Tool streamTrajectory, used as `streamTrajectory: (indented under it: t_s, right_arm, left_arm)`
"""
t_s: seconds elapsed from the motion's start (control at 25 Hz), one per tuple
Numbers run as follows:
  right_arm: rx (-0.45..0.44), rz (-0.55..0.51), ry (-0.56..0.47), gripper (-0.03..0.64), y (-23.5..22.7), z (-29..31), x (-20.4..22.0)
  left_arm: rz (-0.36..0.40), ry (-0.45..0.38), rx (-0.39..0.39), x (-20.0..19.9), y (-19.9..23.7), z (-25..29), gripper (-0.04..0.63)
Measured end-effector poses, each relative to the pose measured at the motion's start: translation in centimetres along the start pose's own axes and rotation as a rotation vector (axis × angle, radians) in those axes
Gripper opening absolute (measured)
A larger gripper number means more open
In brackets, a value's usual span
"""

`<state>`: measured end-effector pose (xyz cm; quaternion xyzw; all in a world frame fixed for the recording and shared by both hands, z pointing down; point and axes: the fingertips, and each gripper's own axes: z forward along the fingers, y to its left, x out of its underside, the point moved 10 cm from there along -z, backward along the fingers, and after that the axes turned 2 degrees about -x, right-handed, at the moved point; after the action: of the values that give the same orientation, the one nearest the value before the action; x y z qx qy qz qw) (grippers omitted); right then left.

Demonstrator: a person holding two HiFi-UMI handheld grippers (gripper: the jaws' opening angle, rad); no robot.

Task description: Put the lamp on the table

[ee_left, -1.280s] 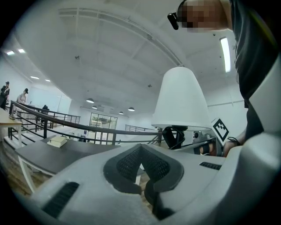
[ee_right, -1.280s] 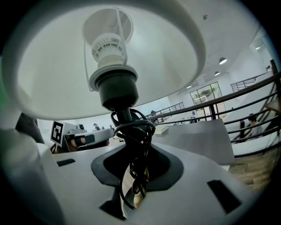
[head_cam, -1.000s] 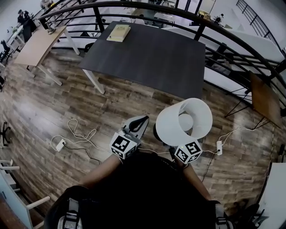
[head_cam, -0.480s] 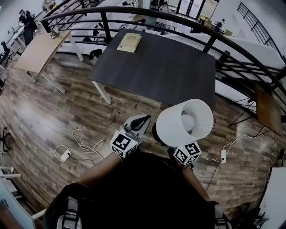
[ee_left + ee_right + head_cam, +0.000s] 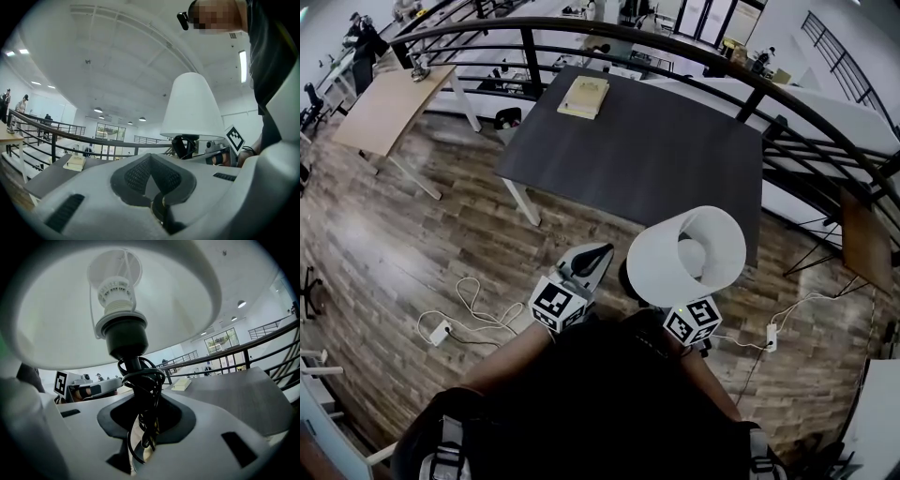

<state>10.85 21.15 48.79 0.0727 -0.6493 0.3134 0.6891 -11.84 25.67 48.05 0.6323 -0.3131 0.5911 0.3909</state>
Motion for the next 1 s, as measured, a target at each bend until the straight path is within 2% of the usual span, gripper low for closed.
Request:
streamTrajectory:
  t_s: [0.24, 0.52, 1.0]
  right_arm:
    - [-0.017, 0.003, 0.011, 0.097, -1.6, 1.9, -0.3]
    - [-0.070, 0.001, 0.023, 0.097, -5.8, 4.0, -1.9]
    - [-0.160, -0.016, 0.043, 0.097, -18.3, 7.5, -7.2]
  left_arm:
    - [0.011, 0.013, -0.018, 0.3, 1.4, 1.3, 0.009]
    - [0.022, 0.027, -0.057, 0.1, 2.3, 5.3, 0.009]
    - [0.017, 0.017, -0.137, -0.5, 4.2, 17.2, 0.009]
